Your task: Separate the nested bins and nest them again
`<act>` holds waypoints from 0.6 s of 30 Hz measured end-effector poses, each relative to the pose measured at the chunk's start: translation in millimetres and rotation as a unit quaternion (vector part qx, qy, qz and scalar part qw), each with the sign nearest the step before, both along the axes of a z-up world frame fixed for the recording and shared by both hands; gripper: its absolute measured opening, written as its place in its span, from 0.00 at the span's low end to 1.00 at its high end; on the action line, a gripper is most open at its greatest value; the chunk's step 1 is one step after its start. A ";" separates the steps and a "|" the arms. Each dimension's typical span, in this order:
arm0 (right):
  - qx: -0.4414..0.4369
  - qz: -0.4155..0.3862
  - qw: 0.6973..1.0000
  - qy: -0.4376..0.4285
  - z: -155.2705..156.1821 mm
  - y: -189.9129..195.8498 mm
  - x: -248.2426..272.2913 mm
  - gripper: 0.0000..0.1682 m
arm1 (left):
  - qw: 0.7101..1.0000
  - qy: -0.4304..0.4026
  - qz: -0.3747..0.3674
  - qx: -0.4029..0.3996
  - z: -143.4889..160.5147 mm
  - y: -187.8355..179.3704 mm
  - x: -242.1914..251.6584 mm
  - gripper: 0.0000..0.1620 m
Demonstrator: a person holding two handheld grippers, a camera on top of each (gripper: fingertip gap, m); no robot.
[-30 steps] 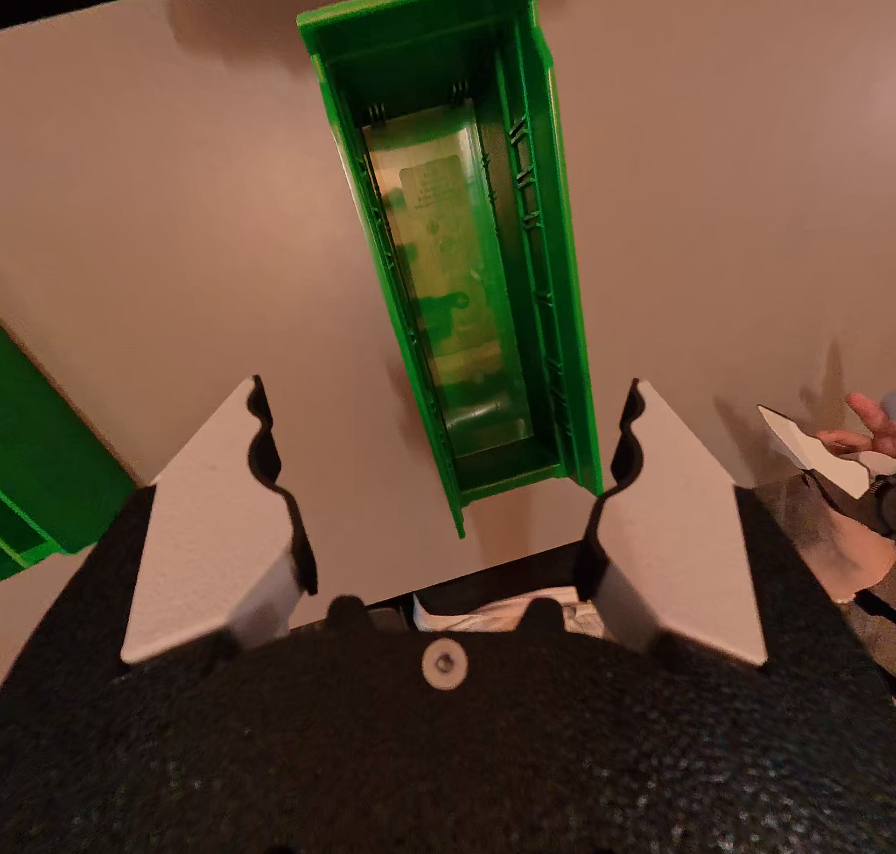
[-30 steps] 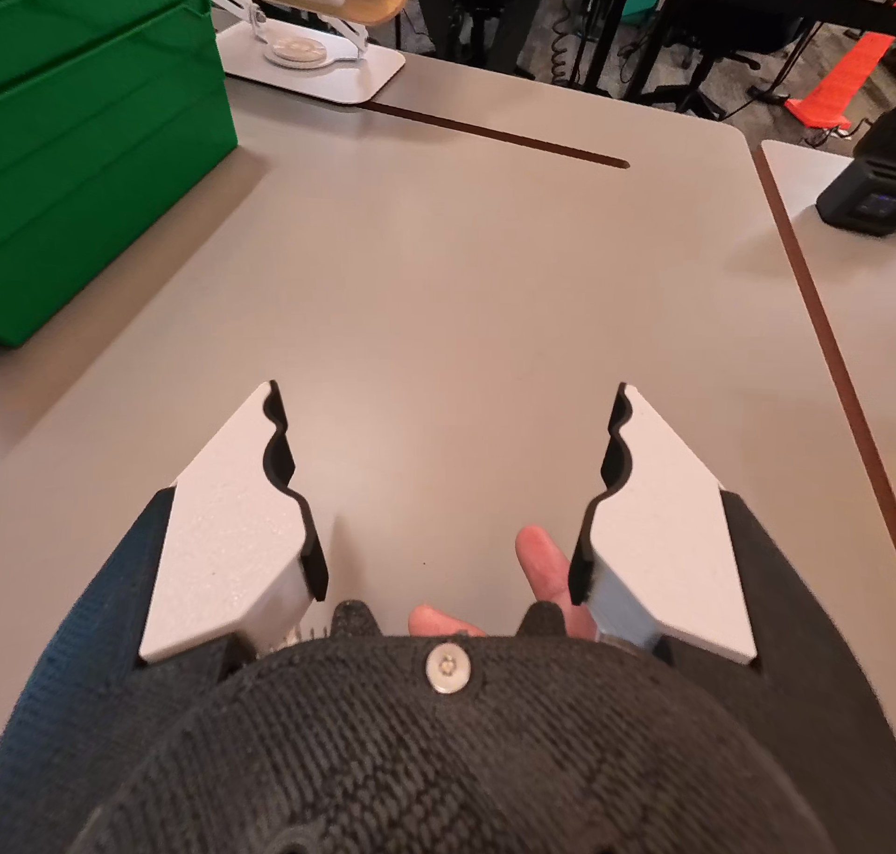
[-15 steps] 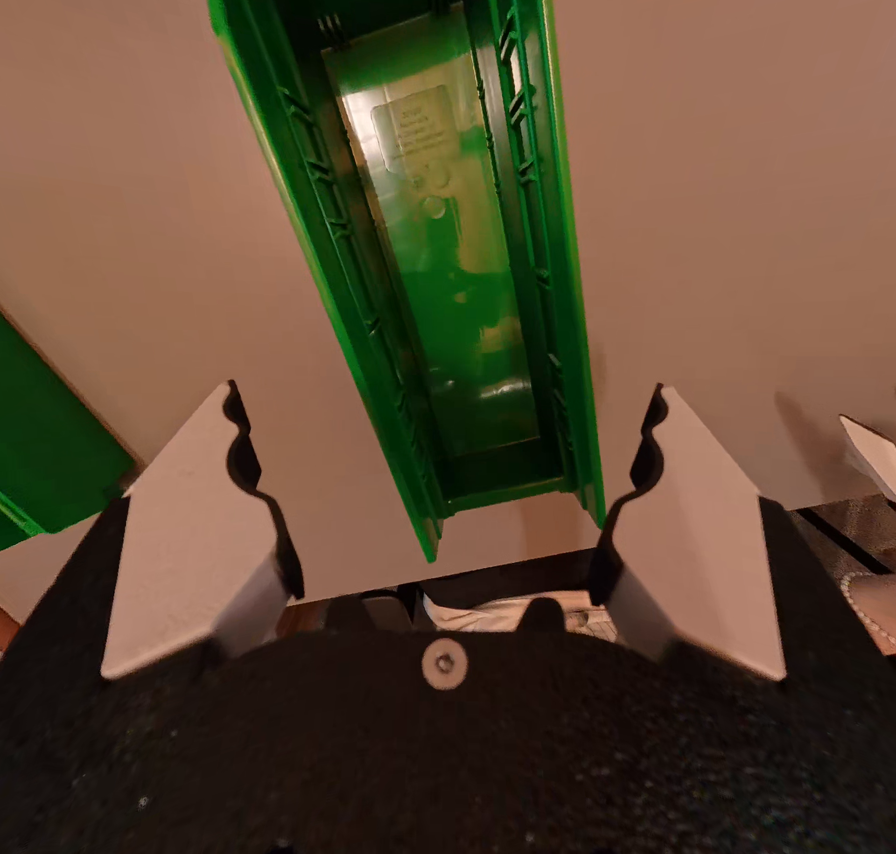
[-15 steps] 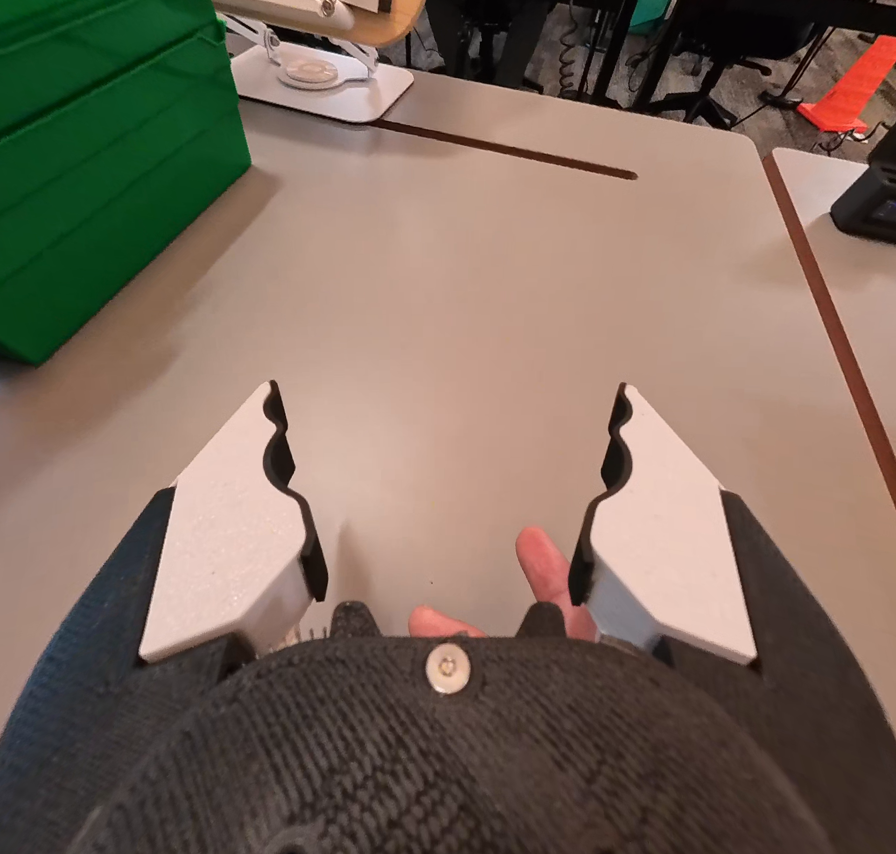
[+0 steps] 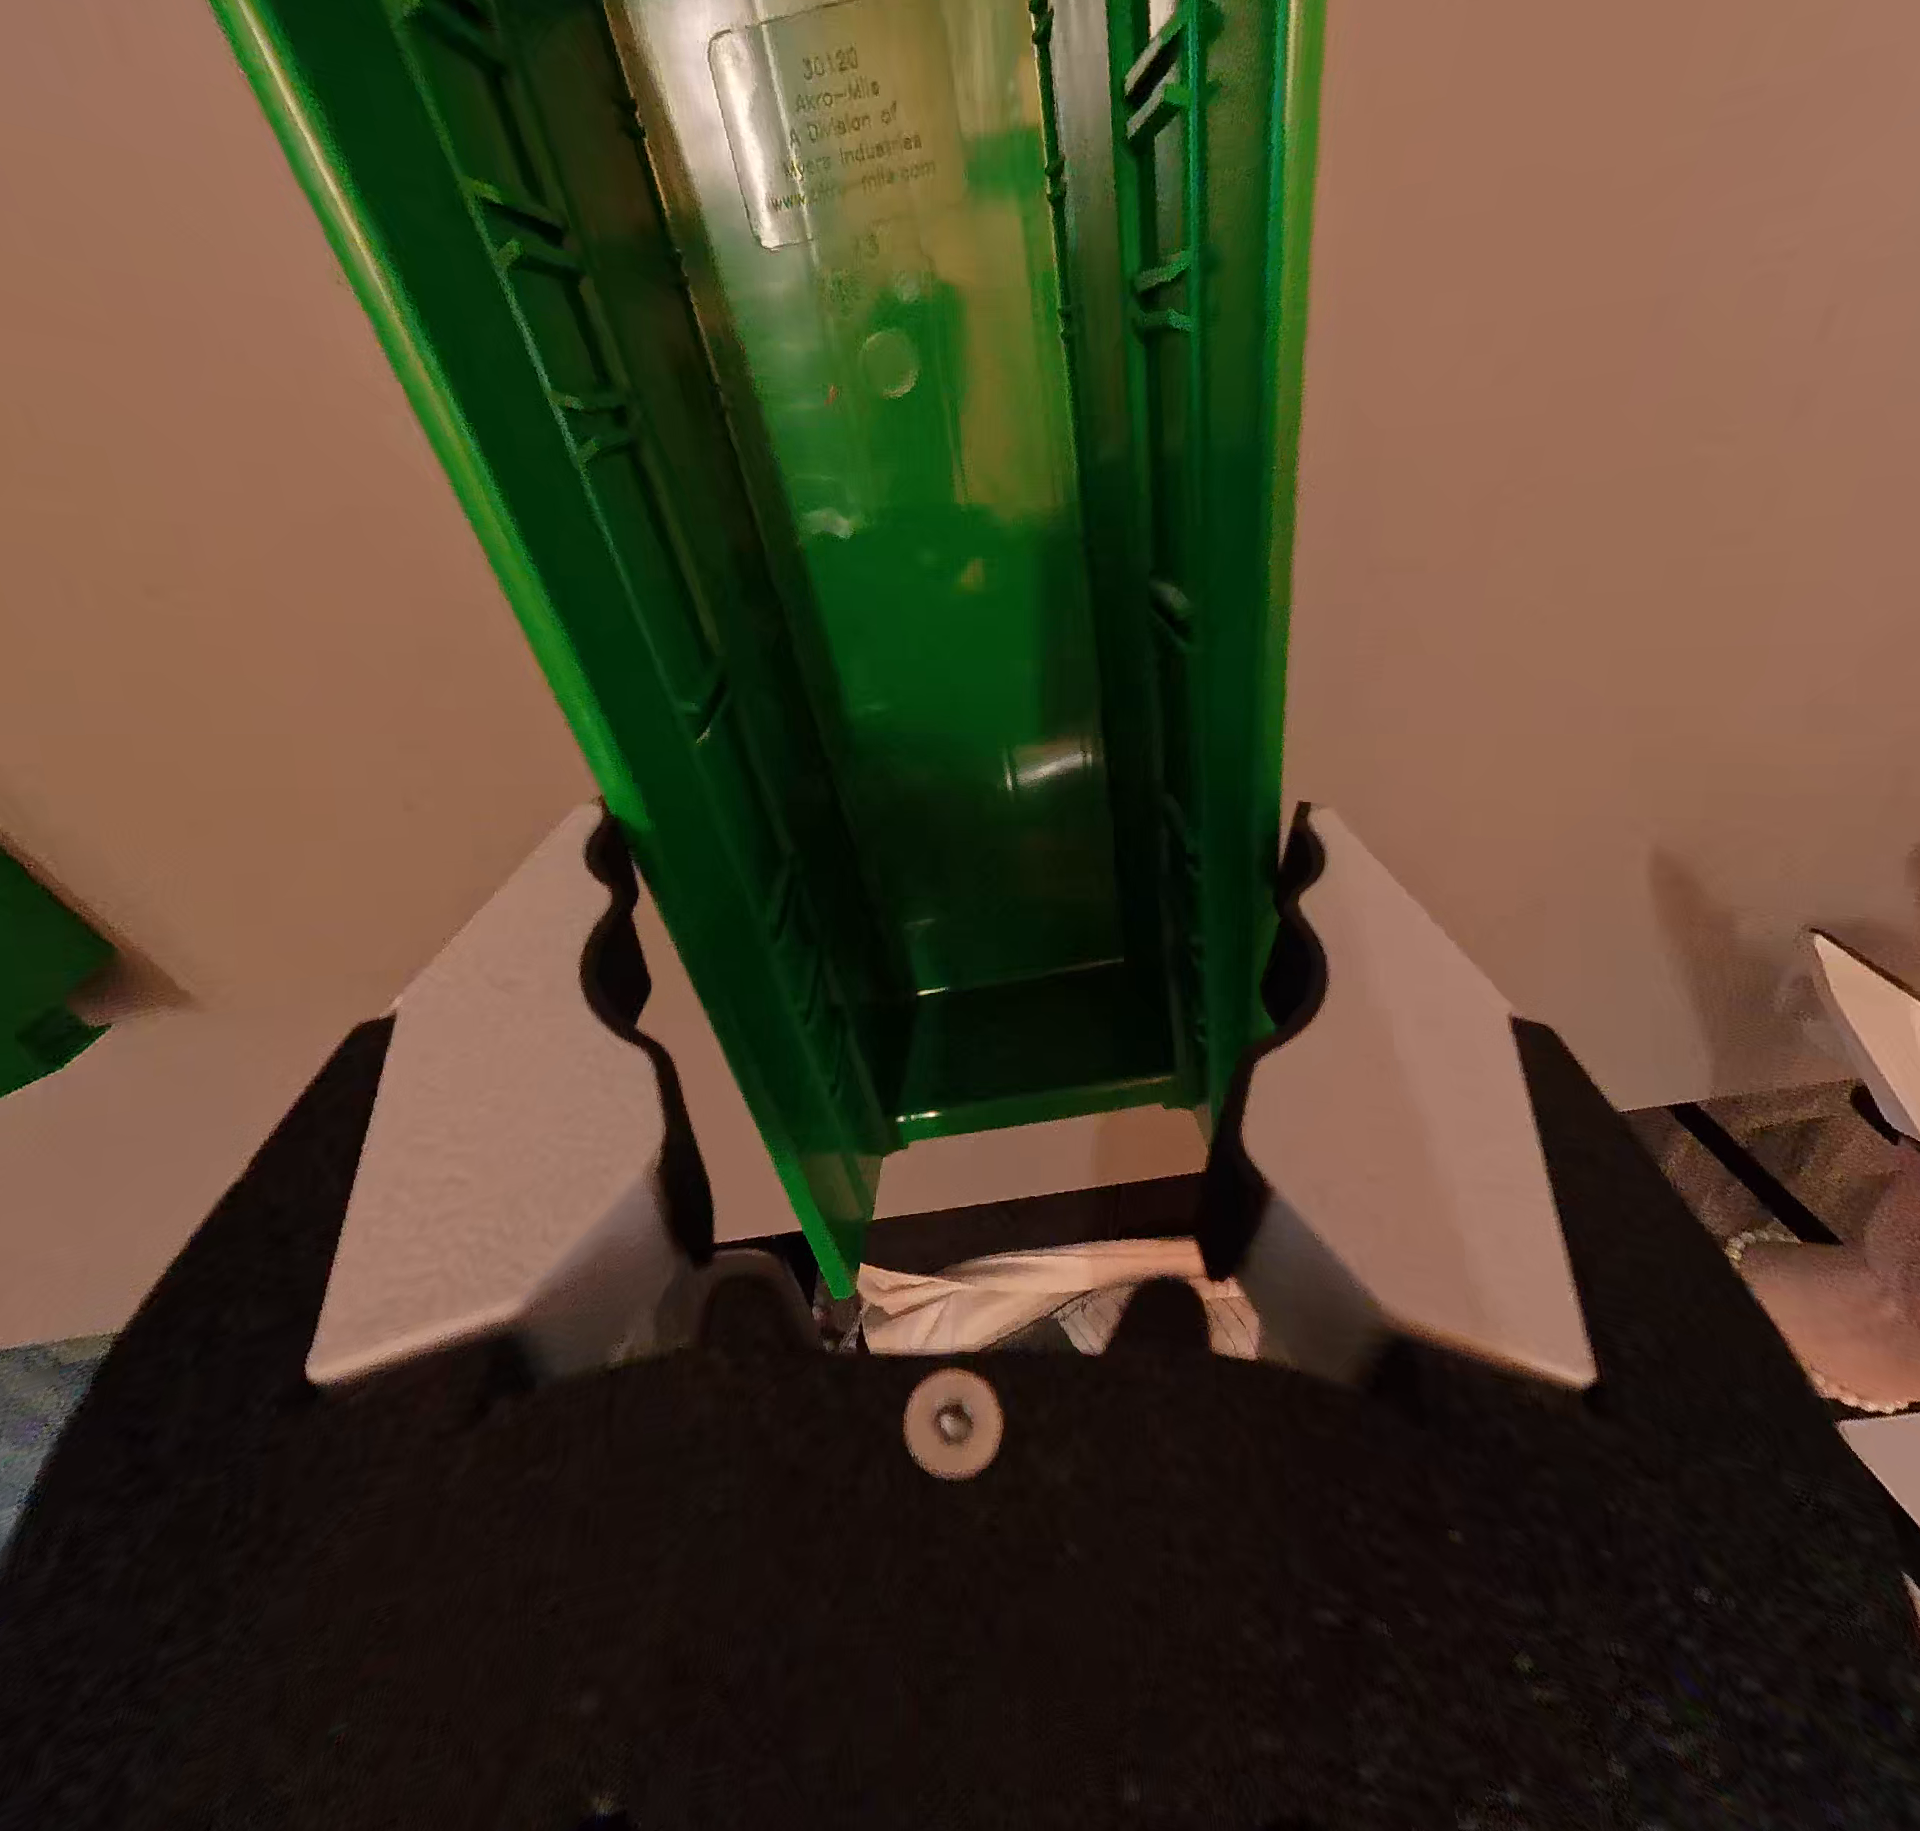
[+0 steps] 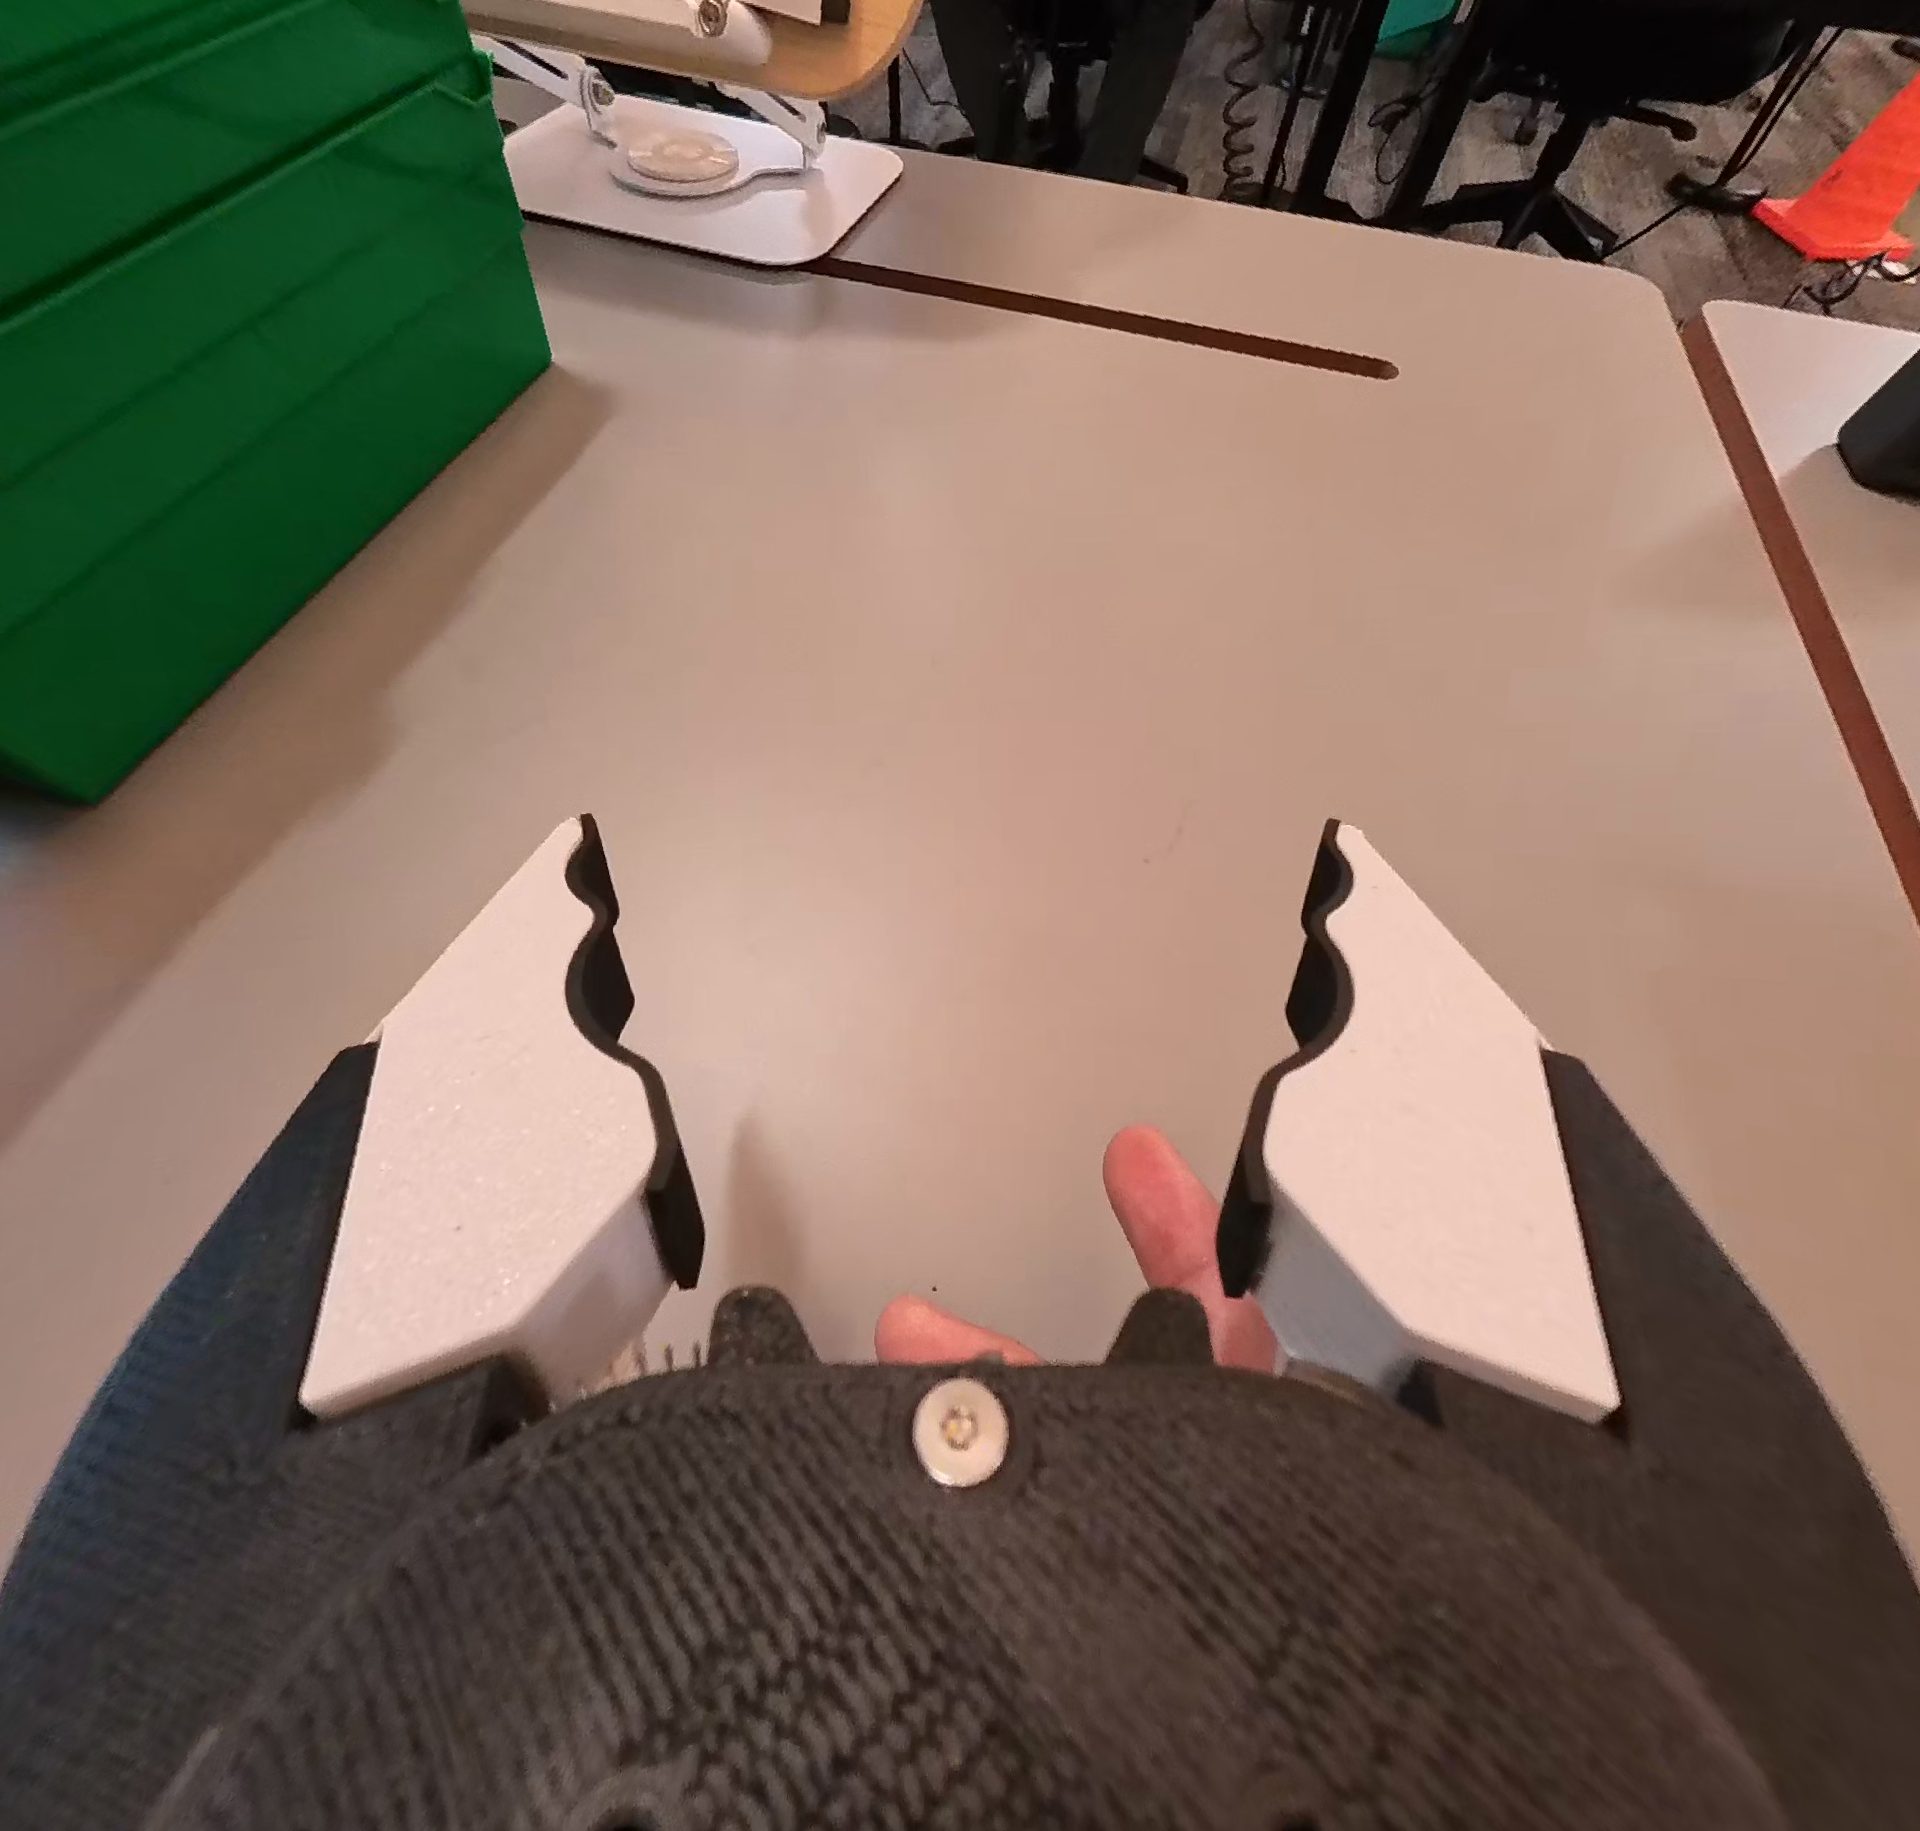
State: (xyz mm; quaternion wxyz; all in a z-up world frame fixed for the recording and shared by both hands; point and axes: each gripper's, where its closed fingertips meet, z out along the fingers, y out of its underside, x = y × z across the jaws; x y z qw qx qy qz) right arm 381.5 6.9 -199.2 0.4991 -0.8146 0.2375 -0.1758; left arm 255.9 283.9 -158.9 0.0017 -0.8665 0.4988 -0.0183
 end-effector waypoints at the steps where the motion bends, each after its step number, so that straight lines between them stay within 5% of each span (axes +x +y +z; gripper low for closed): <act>1: 0.000 -0.001 1.000 0.000 0.1 -0.3 0.2 0.77 | 1.000 -0.001 -0.001 0.000 0.6 0.0 0.0 0.72; 6: 0.001 0.000 1.000 0.000 0.1 -0.6 -0.1 0.77 | 1.000 0.019 0.002 -0.015 3.8 -2.2 -6.7 0.60; 18: 0.005 -0.003 1.000 0.001 1.1 -2.4 2.4 0.76 | 0.999 0.011 0.010 -0.028 17.4 -2.2 -2.6 0.56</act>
